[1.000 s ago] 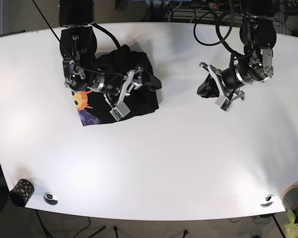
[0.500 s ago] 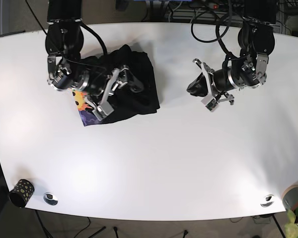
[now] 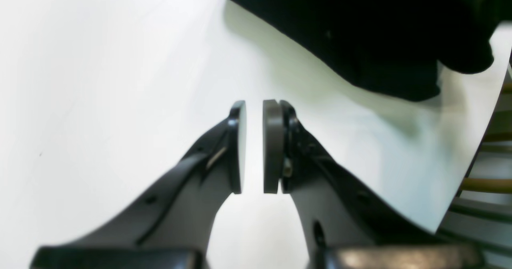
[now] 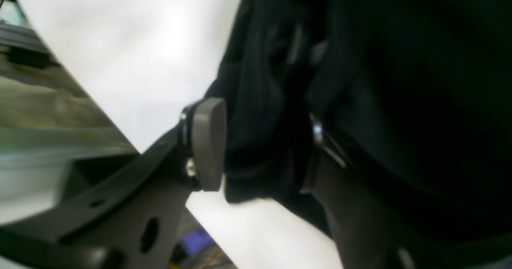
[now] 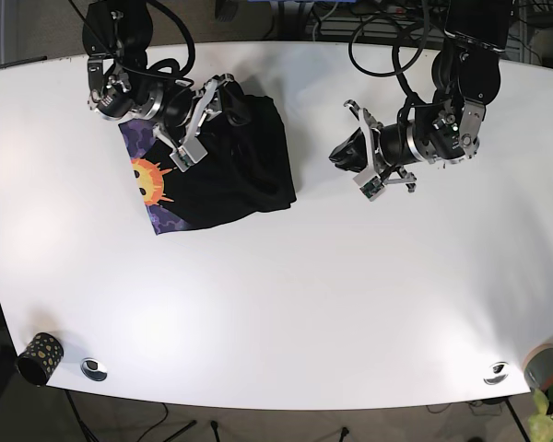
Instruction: Fold the T-shirt properly
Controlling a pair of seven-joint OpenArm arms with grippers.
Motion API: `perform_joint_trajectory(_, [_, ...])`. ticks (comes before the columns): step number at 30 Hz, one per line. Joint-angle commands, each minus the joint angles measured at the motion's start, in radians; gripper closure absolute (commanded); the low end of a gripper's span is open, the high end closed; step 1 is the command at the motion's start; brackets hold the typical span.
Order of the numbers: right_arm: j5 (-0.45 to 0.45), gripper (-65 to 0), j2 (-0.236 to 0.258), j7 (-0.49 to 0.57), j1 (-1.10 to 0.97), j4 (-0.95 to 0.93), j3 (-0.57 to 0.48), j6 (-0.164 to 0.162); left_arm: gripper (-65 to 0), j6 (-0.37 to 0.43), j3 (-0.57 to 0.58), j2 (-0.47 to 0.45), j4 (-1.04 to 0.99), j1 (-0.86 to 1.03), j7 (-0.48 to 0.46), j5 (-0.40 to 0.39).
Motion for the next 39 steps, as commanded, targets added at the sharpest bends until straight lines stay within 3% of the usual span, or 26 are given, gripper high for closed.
perform_joint_trajectory(1, [0.019, -24.7, -0.004, 0.015, 0.008, -0.030, -0.007, 0.006, -6.3, -0.003, -0.003, -0.007, 0.016, -0.016, -0.023, -0.018])
perform_joint_trajectory(7, [0.018, -25.2, -0.004, 0.015, 0.042, -0.025, -0.222, -0.002, -6.3, -0.003, -0.003, -0.007, 0.016, -0.016, -0.023, -0.018])
perform_joint_trajectory(14, [0.018, -25.4, -0.004, 0.015, 0.053, 0.033, -0.299, -0.002, -6.3, -0.003, 0.003, -0.008, 0.019, -0.034, -0.023, -0.018])
perform_joint_trajectory(19, [0.019, -25.0, 0.007, 0.015, 0.053, 0.095, -0.226, 0.007, -6.3, -0.003, 0.075, -0.008, 0.019, -0.072, -0.023, -0.018])
perform_joint_trajectory(28, [0.024, -24.6, 0.062, 0.016, 0.116, 0.055, 0.083, 0.009, -6.3, -0.003, 0.241, 0.036, 0.025, -0.152, -0.023, -0.019])
perform_joint_trajectory(32, [0.022, -24.6, 0.107, 0.016, 0.191, -0.040, 0.119, 0.009, -6.3, -0.005, 0.290, 0.091, 0.025, -0.158, -0.023, -0.021])
perform_joint_trajectory(39, [-0.015, -24.6, 0.118, 0.016, 0.297, -0.186, 0.143, 0.009, -6.3, -0.010, 0.353, 0.144, 0.028, -0.118, -0.023, -0.021])
